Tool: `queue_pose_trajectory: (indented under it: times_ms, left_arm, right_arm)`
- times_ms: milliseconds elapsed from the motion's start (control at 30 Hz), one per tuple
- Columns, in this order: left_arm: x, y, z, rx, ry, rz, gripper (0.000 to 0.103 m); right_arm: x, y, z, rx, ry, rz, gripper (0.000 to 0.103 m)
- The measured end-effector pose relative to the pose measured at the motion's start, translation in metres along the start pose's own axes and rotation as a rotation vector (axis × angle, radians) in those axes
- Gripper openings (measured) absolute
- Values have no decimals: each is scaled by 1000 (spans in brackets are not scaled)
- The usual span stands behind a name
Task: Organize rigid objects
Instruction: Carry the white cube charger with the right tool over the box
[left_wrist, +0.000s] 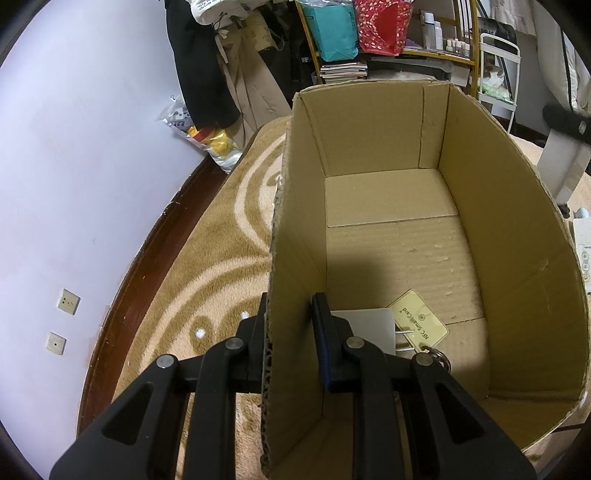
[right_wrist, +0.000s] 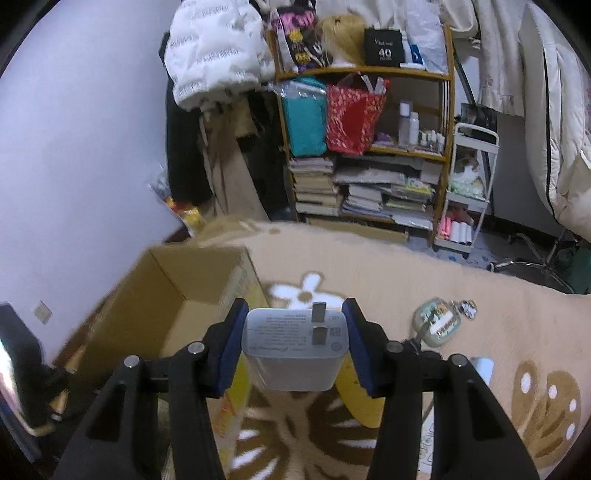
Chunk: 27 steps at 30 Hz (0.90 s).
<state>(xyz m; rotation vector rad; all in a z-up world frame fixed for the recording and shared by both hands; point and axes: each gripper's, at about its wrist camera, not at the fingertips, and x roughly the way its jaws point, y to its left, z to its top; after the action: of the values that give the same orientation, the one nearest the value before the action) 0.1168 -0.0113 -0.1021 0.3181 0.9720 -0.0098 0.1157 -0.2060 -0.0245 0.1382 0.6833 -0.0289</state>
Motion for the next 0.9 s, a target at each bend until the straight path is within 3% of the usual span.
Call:
queue_pose_trajectory:
  times_ms: [467, 633, 900]
  left_arm:
    - [0, -1, 0, -1, 0, 0, 20]
    - [0, 1, -1, -7, 2, -4, 20]
    - [0, 0, -1, 2, -1, 5, 20]
  right_arm:
    - [-47, 41, 22, -16, -125, 169, 55]
    - [-47, 48, 20, 21, -109, 243, 55]
    - [-29, 52, 5, 35, -49, 266, 55]
